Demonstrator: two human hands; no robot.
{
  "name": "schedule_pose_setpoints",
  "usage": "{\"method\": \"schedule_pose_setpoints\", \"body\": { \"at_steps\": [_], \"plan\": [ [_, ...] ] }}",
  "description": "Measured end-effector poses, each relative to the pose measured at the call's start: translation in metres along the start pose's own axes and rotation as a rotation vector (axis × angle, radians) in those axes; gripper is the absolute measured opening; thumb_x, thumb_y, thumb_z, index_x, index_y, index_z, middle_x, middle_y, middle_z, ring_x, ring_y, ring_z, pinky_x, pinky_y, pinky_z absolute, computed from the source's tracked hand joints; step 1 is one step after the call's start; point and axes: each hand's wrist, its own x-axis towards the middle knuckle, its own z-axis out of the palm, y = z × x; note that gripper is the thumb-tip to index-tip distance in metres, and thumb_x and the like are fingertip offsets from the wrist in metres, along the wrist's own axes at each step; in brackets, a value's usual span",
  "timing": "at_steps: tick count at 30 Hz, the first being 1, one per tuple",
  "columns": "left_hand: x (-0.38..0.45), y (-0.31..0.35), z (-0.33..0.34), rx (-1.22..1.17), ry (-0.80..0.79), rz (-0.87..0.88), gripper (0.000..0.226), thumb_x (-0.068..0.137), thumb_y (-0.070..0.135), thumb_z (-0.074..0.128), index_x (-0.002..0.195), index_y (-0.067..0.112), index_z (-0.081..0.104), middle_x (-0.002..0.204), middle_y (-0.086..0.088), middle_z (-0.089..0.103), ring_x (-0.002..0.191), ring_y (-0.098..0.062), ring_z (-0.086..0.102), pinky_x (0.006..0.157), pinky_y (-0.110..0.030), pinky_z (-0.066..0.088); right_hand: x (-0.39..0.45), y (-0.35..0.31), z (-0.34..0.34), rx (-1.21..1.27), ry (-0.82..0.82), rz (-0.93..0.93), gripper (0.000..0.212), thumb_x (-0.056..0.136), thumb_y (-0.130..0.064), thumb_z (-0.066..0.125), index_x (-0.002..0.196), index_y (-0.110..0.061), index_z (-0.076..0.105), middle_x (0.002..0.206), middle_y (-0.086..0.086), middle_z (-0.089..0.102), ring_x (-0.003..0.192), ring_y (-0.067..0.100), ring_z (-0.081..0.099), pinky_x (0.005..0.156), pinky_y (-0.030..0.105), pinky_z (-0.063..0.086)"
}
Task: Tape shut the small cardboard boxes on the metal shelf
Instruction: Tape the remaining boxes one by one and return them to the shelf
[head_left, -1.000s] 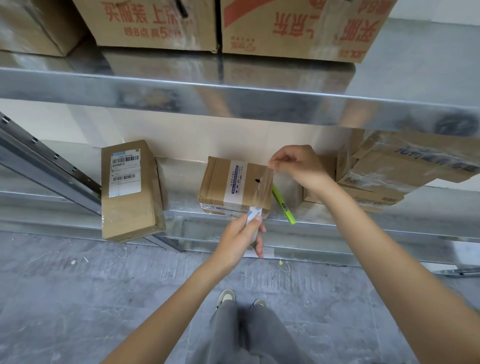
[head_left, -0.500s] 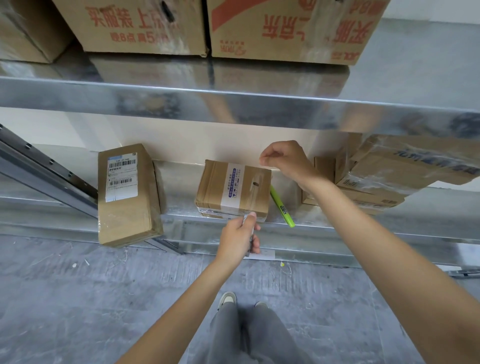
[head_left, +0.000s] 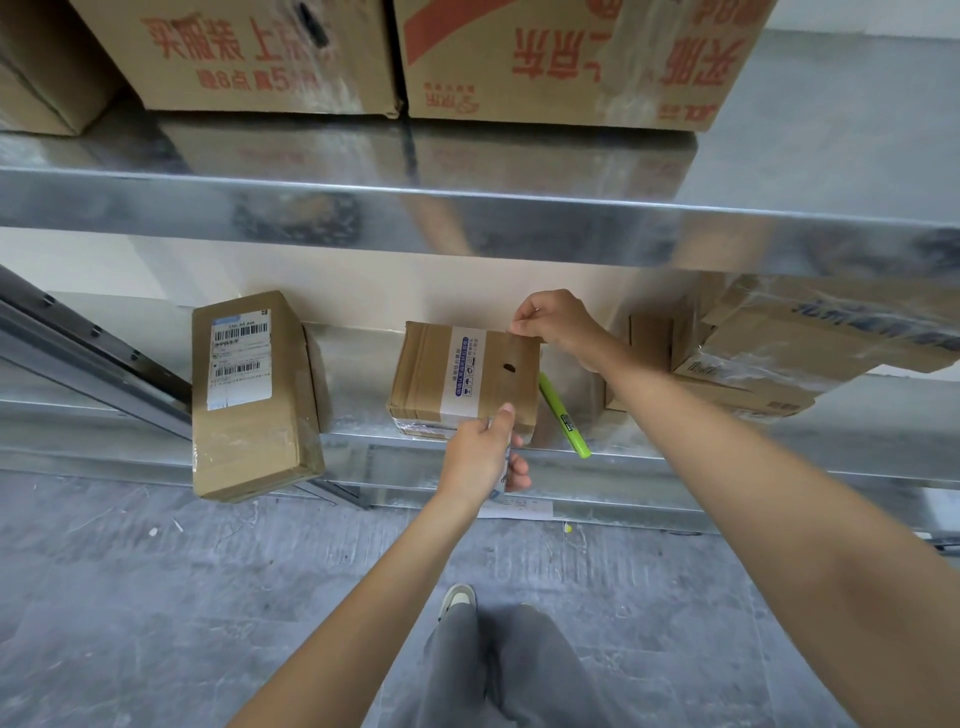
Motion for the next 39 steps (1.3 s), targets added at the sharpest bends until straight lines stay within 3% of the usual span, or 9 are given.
{"method": "schedule_pose_setpoints", "body": {
  "at_steps": [6, 11, 18, 24, 33, 39],
  "plan": [
    [-0.001, 0.007, -0.002, 0.028, -0.014, -0.057, 0.033, 0.097, 0.031, 0.042, 0.079, 0.006, 0.057, 0.043, 0.000, 0.050, 0.036, -0.015, 0.049, 0.042, -0.020, 0.041, 0.004, 0.006, 0.001, -0.014, 0.038, 0.001, 0.010, 0.081, -0.008, 0.072, 0.089, -0.002, 0.071, 0.098, 0.014, 0.071, 0.090, 0.019, 0.062, 0.086, 0.032, 0.050],
    [-0.009, 0.008, -0.004, 0.083, -0.029, -0.002, 0.024, 0.097, 0.020, 0.038, 0.084, 0.008, 0.055, 0.045, 0.002, 0.050, 0.040, -0.015, 0.050, 0.064, -0.033, 0.042, 0.005, 0.007, 0.004, -0.039, 0.045, -0.020, 0.010, 0.081, -0.008, 0.072, 0.089, -0.002, 0.072, 0.096, 0.011, 0.071, 0.088, 0.016, 0.061, 0.080, 0.026, 0.047],
    [-0.009, 0.019, -0.009, -0.003, -0.051, -0.060, 0.028, 0.102, 0.018, 0.041, 0.084, 0.002, 0.054, 0.047, -0.006, 0.048, 0.033, -0.016, 0.046, 0.038, -0.017, 0.038, 0.006, 0.006, 0.002, -0.051, 0.044, -0.058, 0.004, 0.082, -0.008, 0.072, 0.085, -0.005, 0.071, 0.090, 0.004, 0.070, 0.086, 0.014, 0.062, 0.074, 0.020, 0.046],
    [-0.008, 0.011, -0.016, 0.000, -0.134, -0.130, 0.035, 0.104, 0.032, 0.043, 0.092, 0.001, 0.055, 0.045, -0.006, 0.058, 0.037, -0.017, 0.060, 0.040, -0.021, 0.047, 0.010, 0.009, -0.002, -0.022, 0.085, -0.096, 0.011, 0.084, -0.009, 0.070, 0.090, -0.001, 0.072, 0.095, 0.009, 0.072, 0.086, 0.013, 0.061, 0.082, 0.024, 0.046],
    [0.007, 0.000, -0.010, -0.059, -0.123, -0.201, 0.038, 0.104, 0.033, 0.042, 0.084, 0.002, 0.053, 0.043, -0.007, 0.057, 0.034, -0.019, 0.057, 0.036, -0.017, 0.040, 0.014, 0.018, 0.007, -0.021, 0.085, -0.053, 0.014, 0.082, -0.010, 0.072, 0.092, 0.000, 0.073, 0.098, 0.013, 0.072, 0.087, 0.015, 0.060, 0.082, 0.026, 0.046],
    [0.018, -0.006, -0.004, -0.069, -0.137, -0.222, 0.039, 0.104, 0.033, 0.042, 0.081, 0.003, 0.052, 0.043, -0.008, 0.059, 0.036, -0.019, 0.060, 0.037, -0.020, 0.046, 0.018, 0.014, 0.006, 0.063, 0.044, 0.121, 0.012, 0.084, -0.010, 0.073, 0.093, -0.004, 0.072, 0.096, 0.009, 0.068, 0.095, 0.024, 0.064, 0.086, 0.037, 0.056]
  ]
}}
